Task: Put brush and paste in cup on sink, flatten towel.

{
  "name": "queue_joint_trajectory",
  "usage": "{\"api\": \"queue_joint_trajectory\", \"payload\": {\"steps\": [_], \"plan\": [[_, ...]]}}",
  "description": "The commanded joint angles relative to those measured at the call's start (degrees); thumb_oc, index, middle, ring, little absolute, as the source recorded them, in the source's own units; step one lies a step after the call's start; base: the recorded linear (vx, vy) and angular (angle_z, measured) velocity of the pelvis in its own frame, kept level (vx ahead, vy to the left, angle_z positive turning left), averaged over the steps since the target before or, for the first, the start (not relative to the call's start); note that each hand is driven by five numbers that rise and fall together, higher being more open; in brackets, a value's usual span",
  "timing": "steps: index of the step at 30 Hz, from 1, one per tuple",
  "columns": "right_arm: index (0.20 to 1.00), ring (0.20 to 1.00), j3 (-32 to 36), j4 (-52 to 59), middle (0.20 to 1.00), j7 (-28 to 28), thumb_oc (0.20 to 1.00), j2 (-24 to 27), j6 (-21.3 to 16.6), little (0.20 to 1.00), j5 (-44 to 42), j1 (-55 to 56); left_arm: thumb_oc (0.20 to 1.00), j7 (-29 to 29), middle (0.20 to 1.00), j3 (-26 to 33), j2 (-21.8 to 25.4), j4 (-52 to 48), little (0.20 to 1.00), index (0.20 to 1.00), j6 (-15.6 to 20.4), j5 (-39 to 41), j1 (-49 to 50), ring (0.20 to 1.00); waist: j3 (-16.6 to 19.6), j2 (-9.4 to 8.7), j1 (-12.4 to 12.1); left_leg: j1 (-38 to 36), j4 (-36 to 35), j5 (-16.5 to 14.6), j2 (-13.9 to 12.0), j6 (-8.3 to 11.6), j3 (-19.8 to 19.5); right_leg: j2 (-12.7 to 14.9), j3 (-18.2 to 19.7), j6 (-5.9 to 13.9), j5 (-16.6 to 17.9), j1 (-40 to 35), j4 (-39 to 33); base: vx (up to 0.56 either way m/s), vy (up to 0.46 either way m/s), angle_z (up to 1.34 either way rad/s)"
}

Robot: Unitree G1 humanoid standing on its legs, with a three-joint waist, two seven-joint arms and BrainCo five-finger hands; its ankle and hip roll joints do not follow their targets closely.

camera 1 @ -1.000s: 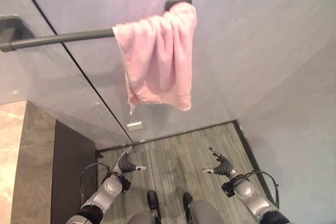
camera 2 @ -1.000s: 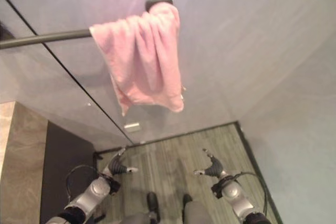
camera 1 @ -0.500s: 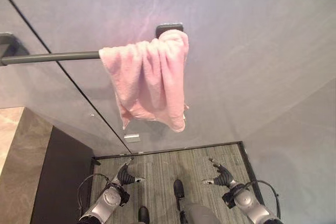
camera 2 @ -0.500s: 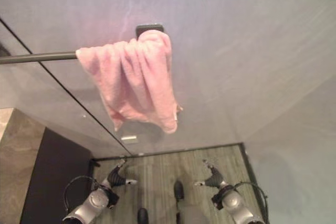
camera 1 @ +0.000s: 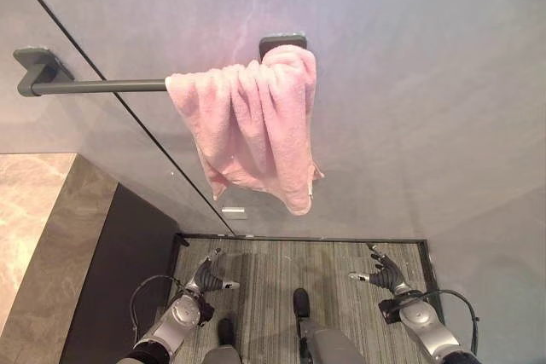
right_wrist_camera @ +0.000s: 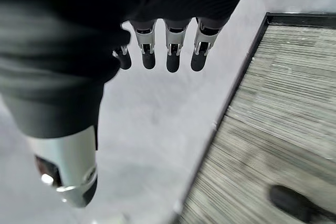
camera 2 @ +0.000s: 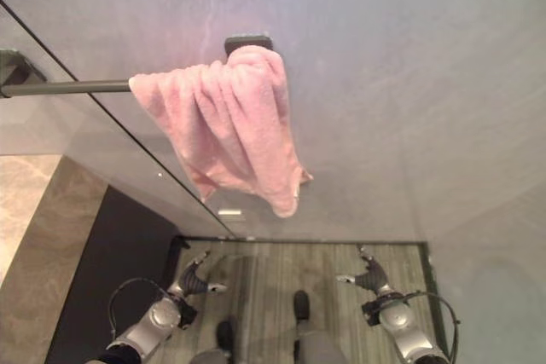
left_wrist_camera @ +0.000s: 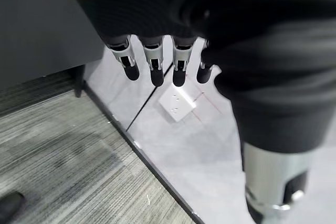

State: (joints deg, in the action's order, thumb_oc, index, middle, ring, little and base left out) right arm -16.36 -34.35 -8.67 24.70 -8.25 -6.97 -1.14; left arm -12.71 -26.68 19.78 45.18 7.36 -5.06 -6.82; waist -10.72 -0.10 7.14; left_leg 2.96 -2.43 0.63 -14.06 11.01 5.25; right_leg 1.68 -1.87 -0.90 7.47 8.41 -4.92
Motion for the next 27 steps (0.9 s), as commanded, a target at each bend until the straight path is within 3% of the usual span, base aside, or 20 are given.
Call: {"api": "queue_joint_trajectory", "payload": {"steps": [1, 5, 10, 18, 24, 27], "plan": [[1.0, 1.0, 1.2, 2.78, 1.0, -0.75, 1.0, 0.72, -2.72, 1.0, -3.96, 1.7, 1.0, -0.82, 1.0, 0.54, 1.77, -3.98, 1.0, 1.0, 1.67, -0.46, 0.6, 1.0, 3.36, 0.14, 0.51, 2.07, 4.01, 3.15, 2.95, -3.66, -0.83, 4.78, 3.94, 8.72, -5.17, -1.6, 4.15, 0.07, 0.148, -0.51], [1.0, 1.0, 2.0, 2.88, 1.0, -1.07, 1.0, 0.61, -2.55, 1.0, -4.13, 0.21, 1.0, 0.04, 1.0, 0.9, 3.42, -7.12, 1.0, 1.0, 2.15, -0.41, 1.22, 1.0, 3.85, 0.22, 0.04, 0.14, 4.15, 0.69, 5.28, -4.8, 0.98, 6.87, 5.64, 9.84, -3.72, -2.46, 4.04, 0.1, 0.199, -0.25], [1.0, 1.0, 2.85, 8.42, 1.0, -0.98, 1.0, 1.15, -2.79, 1.0, -0.78, -0.17, 1.0, -0.02, 1.0, 4.47, 6.75, -9.78, 1.0, 1.0, 2.64, -0.1, 2.52, 1.0, 5.02, -1.63, -1.21, -1.78, 3.5, -1.11, 7.33, -6.28, 3.49, 9.44, 7.47, 12.24, -2.19, -1.96, 3.84, 0.05, 0.155, -0.37], [1.0, 1.0, 4.15, 13.28, 1.0, 3.26, 1.0, 5.15, -3.6, 1.0, -0.77, 1.55, 1.0, 2.86, 1.0, 6.98, 11.33, -13.25, 1.0, 1.0, 4.37, 2.03, 4.19, 1.0, 6.29, -3.02, -1.78, -3.94, 0.09, -0.22, 7.7, -6.41, 3.9, 10.29, 7.21, 13.57, -0.99, -2.31, 3.22, 0.01, 0.041, -0.02], [1.0, 1.0, 6.75, 12.53, 1.0, 10.99, 1.0, 12.0, -4.4, 1.0, -14.68, -1.56, 1.0, 7.9, 1.0, 7.81, 19.66, -19.24, 1.0, 1.0, 6.31, 6.76, 0.49, 1.0, 7.96, -3.98, -2.27, -4.25, -2.57, 1.42, 6.94, -5.1, 2.97, 10.83, 4.93, 13.8, 0.01, -3.49, 0.74, -0.01, -0.01, 0.09], [1.0, 1.0, 6.68, 12.04, 1.0, 12.12, 1.0, 13.12, -4.13, 1.0, -17.85, -2.99, 1.0, 8.87, 1.0, 7.53, 20.91, -19.9, 1.0, 1.0, 6.71, 8.54, -1.18, 1.0, 8.25, -4.09, -2.27, -4.11, -2.57, 1.62, 6.63, -4.84, 2.72, 10.71, 4.31, 13.58, -0.1, -3.78, 0.51, 0.0, -0.028, 0.17]]}}
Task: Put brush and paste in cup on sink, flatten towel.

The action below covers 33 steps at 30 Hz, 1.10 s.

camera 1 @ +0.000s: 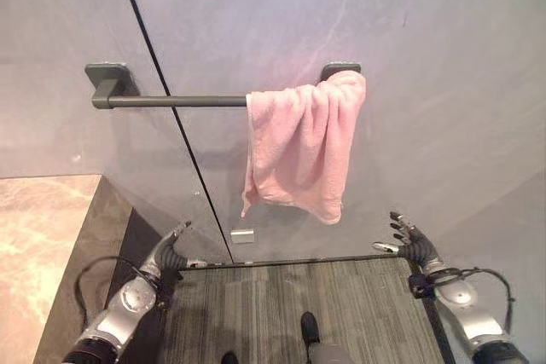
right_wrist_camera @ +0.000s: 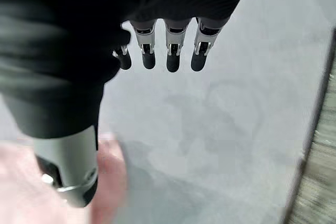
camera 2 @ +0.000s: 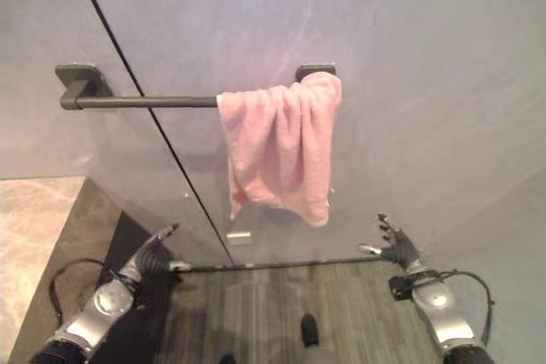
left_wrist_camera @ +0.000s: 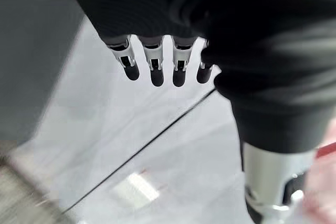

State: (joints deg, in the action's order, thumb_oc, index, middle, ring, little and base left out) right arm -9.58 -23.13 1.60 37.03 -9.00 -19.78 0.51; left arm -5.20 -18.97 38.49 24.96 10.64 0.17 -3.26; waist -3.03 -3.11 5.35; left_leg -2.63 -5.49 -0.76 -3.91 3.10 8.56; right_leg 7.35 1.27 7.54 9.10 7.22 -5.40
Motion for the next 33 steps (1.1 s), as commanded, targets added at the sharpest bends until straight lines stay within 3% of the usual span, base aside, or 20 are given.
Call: {"api": "queue_joint_trajectory", "payload": {"steps": [1, 4, 7, 11, 15, 23, 24, 25, 26, 27, 28, 33], "plan": [[1.0, 1.0, -0.34, -0.31, 1.0, 3.12, 1.0, 1.73, -2.79, 1.0, -8.36, -6.86, 1.0, 2.26, 1.0, -0.87, 3.11, -0.19, 1.0, 1.0, 3.51, 5.01, -6.87, 1.0, 0.81, -1.17, -0.71, 1.47, 0.49, 3.18, -3.7, 3.26, -0.91, 4.96, 0.7, 4.98, -1.78, -3.04, 0.86, 0.01, -0.033, 0.1], [1.0, 1.0, -1.77, -3.83, 1.0, 6.13, 1.0, 1.7, -1.27, 1.0, -17.61, -11.21, 1.0, 3.48, 1.0, -2.09, 2.94, -0.28, 1.0, 1.0, 3.73, 9.6, -10.88, 1.0, 1.09, -1.29, -1.2, 1.23, 0.49, 3.34, -4.03, 3.59, -1.38, 4.59, 0.24, 4.59, -2.1, -3.66, 0.81, 0.01, -0.034, 0.03], [1.0, 1.0, -3.52, -6.45, 1.0, 7.57, 1.0, 2.08, 0.24, 1.0, -20.87, -14.96, 1.0, 3.91, 1.0, -3.34, 0.99, 0.3, 1.0, 1.0, 3.53, 12.54, -14.17, 1.0, 1.35, -1.46, -1.38, 1.04, 0.49, 3.38, -4.32, 3.78, -1.55, 4.44, -0.09, 4.42, -2.25, -4.2, 0.72, 0.0, -0.007, 0.03], [1.0, 1.0, -8.02, -8.71, 1.0, 6.59, 1.0, 1.77, 0.64, 1.0, -20.5, -23.47, 1.0, 2.48, 1.0, -6.27, -2.04, 1.13, 1.0, 1.0, 3.69, 13.34, -20.02, 1.0, 1.83, -1.58, -1.67, 0.59, 0.49, 3.4, -4.77, 3.91, -1.5, 4.06, -0.12, 4.18, -2.52, -4.67, 0.69, -0.01, -0.015, 0.14], [1.0, 1.0, -11.12, -10.19, 1.0, 4.5, 1.0, -1.71, 0.57, 1.0, -19.32, -29.39, 1.0, 0.83, 1.0, -8.35, -6.35, 0.87, 1.0, 1.0, 3.46, 14.47, -23.27, 1.0, 1.97, -1.65, -1.82, -0.14, 0.49, 3.28, -5.12, 3.8, -1.67, 3.65, 0.04, 3.79, -3.05, -5.37, 1.01, 0.0, 0.0, 0.0], [1.0, 1.0, -16.93, -9.89, 1.0, 3.35, 1.0, -8.58, 1.35, 1.0, -15.24, -32.4, 1.0, -0.27, 1.0, -12.4, -12.99, 1.77, 1.0, 1.0, 2.42, 14.65, -25.29, 1.0, 2.34, -2.02, -1.39, -1.28, 0.49, 3.01, -5.65, 3.61, -1.65, 3.07, 0.16, 3.16, -3.98, -6.46, 1.62, 0.0, 0.0, 0.0], [0.928, 0.928, -17.26, -10.2, 0.928, 2.94, 0.928, -9.31, 1.3, 0.928, -14.85, -32.63, 1.0, -0.45, 1.0, -12.59, -13.47, 1.93, 1.0, 1.0, 2.26, 14.69, -25.48, 1.0, 2.31, -2.07, -1.36, -1.4, 0.49, 2.97, -5.66, 3.57, -1.64, 3.01, 0.26, 3.11, -4.07, -6.46, 1.73, 0.0, 0.0, 0.0], [0.2, 0.2, -17.86, -9.9, 0.2, 3.02, 0.2, -9.92, 1.4, 0.2, -14.59, -32.57, 1.0, -0.57, 1.0, -12.87, -14.09, 1.87, 1.0, 1.0, 2.11, 14.9, -25.38, 1.0, 2.26, -2.12, -1.35, -1.53, 0.49, 2.93, -5.68, 3.52, -1.61, 2.97, 0.33, 3.06, -4.13, -6.54, 1.8, 0.0, 0.0, 0.0], [0.2, 0.2, -18.36, -9.29, 0.2, 3.1, 0.2, -10.28, 1.55, 0.2, -14.24, -32.32, 0.598, -0.62, 0.598, -13.08, -14.62, 1.95, 0.598, 0.598, 1.86, 14.81, -25.2, 0.598, 2.26, -2.13, -1.28, -1.63, 0.49, 2.88, -5.72, 3.48, -1.61, 2.95, 0.33, 3.03, -4.2, -6.58, 1.82, 0.0, 0.0, 0.0], [0.2, 0.2, -18.61, -9.06, 0.2, 2.89, 0.2, -10.71, 1.5, 0.2, -14.0, -31.95, 0.363, -0.98, 0.363, -13.34, -15.17, 2.27, 0.363, 0.363, 1.66, 14.37, -25.14, 0.363, 2.29, -2.18, -1.25, -1.76, 0.49, 2.82, -5.74, 3.42, -1.69, 2.96, 0.42, 2.97, -4.26, -6.64, 1.9, 0.0, 0.0, 0.0], [0.2, 0.2, -18.5, -9.14, 0.2, 2.65, 0.2, -11.32, 1.49, 0.2, -14.35, -31.74, 0.2, -1.25, 0.2, -13.58, -15.58, 2.42, 0.2, 0.2, 1.55, 14.29, -25.18, 0.2, 2.27, -2.2, -1.21, -1.79, 0.49, 2.76, -5.77, 3.4, -1.73, 2.93, 0.45, 2.93, -4.32, -6.7, 1.9, 0.0, 0.0, 0.0], [0.2, 0.2, -17.19, -6.86, 0.2, 1.25, 0.2, -16.77, 0.93, 0.2, -19.33, -27.99, 0.2, -2.62, 0.2, -13.77, -17.43, 3.0, 0.2, 0.2, 0.56, 13.87, -23.63, 0.2, 1.9, -2.05, -0.99, -1.81, 0.49, 2.66, -5.63, 3.16, -1.65, 3.01, 0.71, 2.95, -4.29, -6.66, 1.79, 0.0, 0.0, 0.0]]}}
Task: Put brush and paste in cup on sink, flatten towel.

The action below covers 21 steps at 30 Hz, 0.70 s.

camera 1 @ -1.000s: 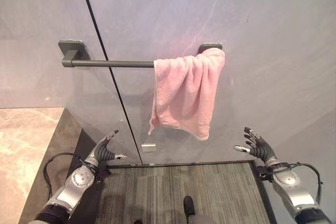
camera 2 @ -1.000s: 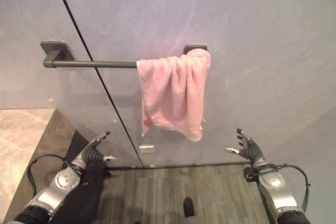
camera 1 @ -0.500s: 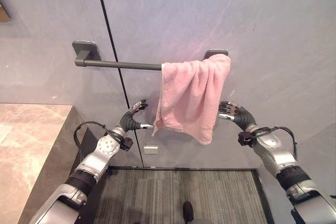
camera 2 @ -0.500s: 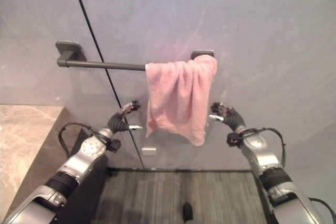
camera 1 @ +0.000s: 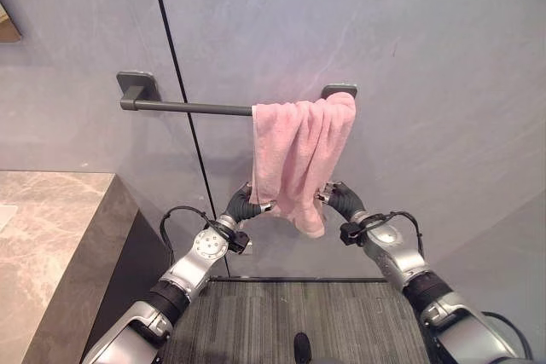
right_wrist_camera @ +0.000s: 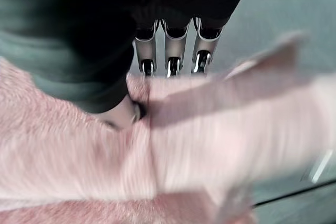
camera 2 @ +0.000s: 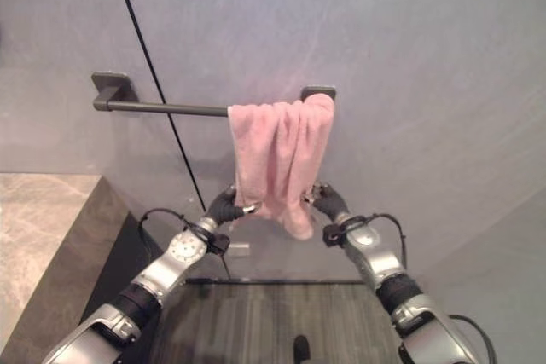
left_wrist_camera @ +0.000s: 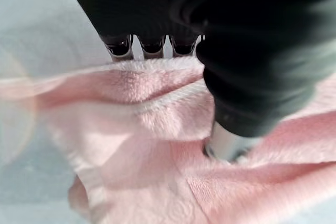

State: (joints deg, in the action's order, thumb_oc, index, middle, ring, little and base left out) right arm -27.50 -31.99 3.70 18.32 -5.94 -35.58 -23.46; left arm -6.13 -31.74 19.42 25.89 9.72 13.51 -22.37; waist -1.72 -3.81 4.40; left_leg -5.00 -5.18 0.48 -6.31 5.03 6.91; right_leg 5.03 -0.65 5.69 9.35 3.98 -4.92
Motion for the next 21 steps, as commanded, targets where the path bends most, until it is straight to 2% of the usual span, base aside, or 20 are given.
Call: {"api": "queue_joint_trajectory", "payload": {"steps": [1, 5, 18, 21], "plan": [[0.2, 0.2, 0.93, 3.24, 0.2, -0.73, 0.2, 2.02, -2.26, 0.2, -3.9, -3.39, 0.2, -1.8, 0.2, -0.64, 1.83, 1.02, 0.2, 0.2, 1.41, 0.67, -3.92, 0.2, 0.56, -1.32, -0.1, 0.56, 0.18, 1.37, -3.19, 1.19, 0.02, 5.37, 2.64, 4.84, -4.52, -3.42, 1.27, 0.0, 0.0, 0.0], [0.2, 0.2, 1.78, 6.23, 0.2, -1.43, 0.2, 2.93, -2.2, 0.2, -3.07, -1.73, 0.2, -1.81, 0.2, 0.32, 2.77, -1.35, 0.2, 0.2, 1.07, 0.37, -2.27, 0.2, 0.13, -1.27, -0.12, 0.43, 0.18, 1.25, -2.92, 1.03, 0.2, 5.78, 2.73, 5.05, -4.25, -3.36, 1.17, 0.0, 0.0, 0.0], [0.2, 0.2, 4.92, 16.42, 0.2, 0.37, 0.2, 4.37, -3.09, 0.2, -7.79, 3.83, 0.2, -2.05, 0.2, 3.52, 5.08, -7.92, 0.2, 0.2, 0.98, -0.72, 1.25, 0.2, -0.39, -1.63, -0.05, 0.98, 0.18, 1.21, -2.49, 0.83, -0.09, 6.29, 2.42, 5.32, -4.24, -3.1, 1.14, 0.0, 0.0, 0.0], [0.2, 0.2, 6.04, 23.43, 0.2, 2.52, 0.2, 5.39, -3.41, 0.2, -12.12, 6.92, 0.2, -1.44, 0.2, 5.75, 5.37, -13.02, 0.2, 0.2, 1.24, 4.96, 3.11, 0.2, -0.72, -1.68, 0.12, 1.21, 0.18, 1.3, -2.55, 0.88, -0.09, 6.43, 2.44, 5.45, -4.18, -2.84, 1.15, 0.0, 0.0, 0.0]]}}
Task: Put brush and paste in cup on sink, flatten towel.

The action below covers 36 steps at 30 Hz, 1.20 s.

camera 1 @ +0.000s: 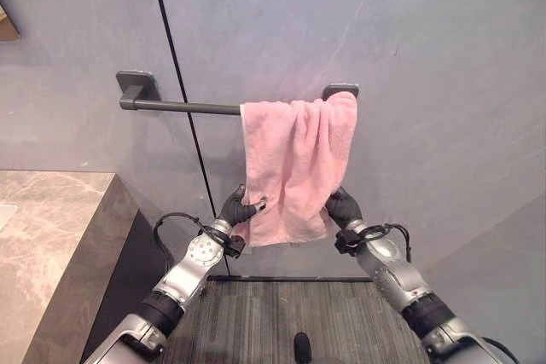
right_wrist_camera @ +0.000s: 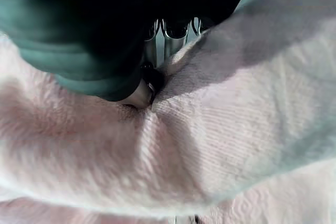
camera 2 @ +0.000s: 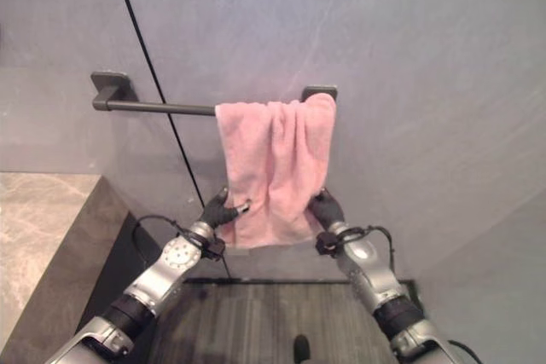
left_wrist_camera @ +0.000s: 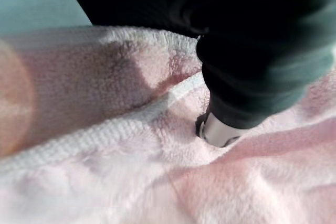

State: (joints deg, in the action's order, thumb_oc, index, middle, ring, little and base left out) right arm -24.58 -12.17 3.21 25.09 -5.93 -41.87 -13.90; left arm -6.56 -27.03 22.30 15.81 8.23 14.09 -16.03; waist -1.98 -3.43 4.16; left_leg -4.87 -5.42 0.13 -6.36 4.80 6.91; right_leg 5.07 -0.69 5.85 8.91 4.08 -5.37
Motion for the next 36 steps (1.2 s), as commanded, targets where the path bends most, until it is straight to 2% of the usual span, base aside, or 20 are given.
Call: {"api": "queue_joint_trajectory", "payload": {"steps": [1, 4, 7, 11, 16, 19, 20, 24, 26, 30, 36], "plan": [[0.2, 0.2, 3.15, 6.11, 0.2, 3.94, 0.2, -0.87, -3.34, 0.2, -6.53, -2.13, 0.2, -0.6, 0.2, 1.62, 3.53, -5.19, 0.2, 0.2, 2.82, 3.6, -2.98, 0.2, -0.56, -2.16, 0.35, 1.11, 0.42, 1.64, -2.45, 1.11, -0.11, 6.44, 2.45, 5.34, -3.75, -2.91, 1.6, 0.0, 0.0, 0.0], [0.2, 0.2, 2.45, 15.38, 0.2, 5.14, 0.2, 2.51, -4.0, 0.2, -6.31, -1.73, 0.2, -0.67, 0.2, 4.09, 4.86, -12.44, 0.2, 0.2, 4.28, 7.42, -1.17, 0.2, -0.85, -2.43, 0.38, 1.3, 0.42, 1.59, -2.15, 1.1, 0.07, 6.74, 2.55, 5.6, -3.54, -2.75, 1.53, 0.0, 0.0, 0.0], [0.2, 0.2, 1.68, 20.05, 0.2, 5.4, 0.2, 2.64, -4.61, 0.2, -6.85, -2.15, 0.2, -1.88, 0.2, 6.85, 6.35, -17.46, 0.2, 0.2, 5.04, 4.59, 0.19, 0.2, -1.24, -2.55, 0.09, 1.77, 0.42, 1.55, -1.93, 1.17, 0.04, 6.93, 2.58, 5.75, -3.3, -2.36, 1.4, 0.0, 0.0, 0.0], [0.2, 0.2, -3.05, 20.76, 0.2, 4.27, 0.2, 0.41, -3.42, 0.2, -4.89, -3.31, 0.2, -7.61, 0.2, 9.69, 4.87, -18.19, 0.2, 0.2, 5.66, -0.43, 1.96, 0.2, -1.59, -3.13, -0.64, 2.46, 0.42, 1.74, -1.78, 1.17, 0.03, 7.25, 2.69, 5.74, -3.16, -1.51, 1.64, -0.02, 0.001, 0.0], [0.2, 0.2, -6.61, 19.53, 0.2, 3.47, 0.2, -0.93, -2.57, 0.2, -3.4, -5.26, 0.2, -10.1, 0.2, 11.16, 4.2, -18.45, 0.2, 0.2, 5.26, -2.98, 4.74, 0.2, -1.56, -3.4, -1.61, 2.57, 0.42, 1.6, -1.37, 0.91, -0.26, 7.62, 2.4, 5.79, -2.86, -1.86, 1.2, 0.0, 0.0, 0.0], [0.2, 0.2, -8.56, 16.08, 0.2, 2.34, 0.2, -3.16, -1.72, 0.2, -2.84, -6.0, 0.2, -11.55, 0.2, 10.86, 3.08, -15.45, 0.2, 0.2, 3.58, -3.44, 6.23, 0.2, -1.59, -3.53, -2.3, 2.84, 0.42, 1.67, -1.19, 0.76, -0.53, 7.81, 2.01, 5.7, -2.78, -1.97, 1.09, -0.01, 0.002, 0.02], [0.2, 0.2, -9.44, 13.92, 0.2, 0.96, 0.2, -4.36, -0.89, 0.2, -1.19, -6.24, 0.2, -11.14, 0.2, 9.67, 2.78, -12.95, 0.2, 0.2, 1.81, -2.79, 6.99, 0.2, -1.64, -3.51, -2.53, 2.95, 0.42, 1.76, -1.09, 0.63, -0.73, 7.82, 1.87, 5.59, -2.72, -2.02, 1.03, 0.0, 0.0, 0.0], [0.2, 0.2, -9.47, 11.92, 0.2, -1.07, 0.2, -6.14, -0.26, 0.2, -0.43, -6.19, 0.2, -10.69, 0.2, 8.53, 2.78, -10.73, 0.2, 0.2, -0.06, -3.52, 6.55, 0.2, -1.68, -3.4, -2.61, 3.1, 0.42, 1.89, -1.04, 0.52, -0.93, 7.83, 1.62, 5.49, -2.61, -2.06, 1.02, 0.0, 0.001, 0.01], [0.2, 0.2, -8.98, 16.19, 0.2, -0.41, 0.2, -5.19, -0.27, 0.2, -1.4, -6.05, 0.2, -10.13, 0.2, 8.54, 3.36, -11.59, 0.2, 0.2, -0.94, -3.31, 6.36, 0.2, -1.64, -3.41, -2.43, 3.17, 0.42, 1.92, -1.07, 0.51, -0.97, 7.78, 1.55, 5.53, -2.63, -1.96, 1.05, 0.0, 0.0, 0.0], [0.2, 0.2, -7.08, 19.85, 0.2, 0.13, 0.2, -3.28, -1.28, 0.2, -1.11, -5.85, 0.2, -8.03, 0.2, 8.62, 5.0, -13.67, 0.2, 0.2, -0.51, -3.05, 6.07, 0.2, -1.36, -3.57, -2.06, 3.12, 0.42, 1.88, -1.19, 0.62, -0.63, 7.75, 1.78, 5.69, -2.49, -1.83, 0.94, 0.0, 0.0, 0.0], [0.2, 0.2, -4.63, 26.66, 0.2, 1.53, 0.2, -0.93, -3.39, 0.2, -1.38, -4.61, 0.2, -6.56, 0.2, 10.03, 6.38, -19.11, 0.2, 0.2, 2.61, -0.28, 5.45, 0.2, -0.96, -3.77, -1.05, 2.97, 0.42, 1.72, -1.55, 0.82, 0.27, 7.53, 2.7, 5.94, -2.39, -1.12, 0.94, 0.0, 0.001, -0.01]]}}
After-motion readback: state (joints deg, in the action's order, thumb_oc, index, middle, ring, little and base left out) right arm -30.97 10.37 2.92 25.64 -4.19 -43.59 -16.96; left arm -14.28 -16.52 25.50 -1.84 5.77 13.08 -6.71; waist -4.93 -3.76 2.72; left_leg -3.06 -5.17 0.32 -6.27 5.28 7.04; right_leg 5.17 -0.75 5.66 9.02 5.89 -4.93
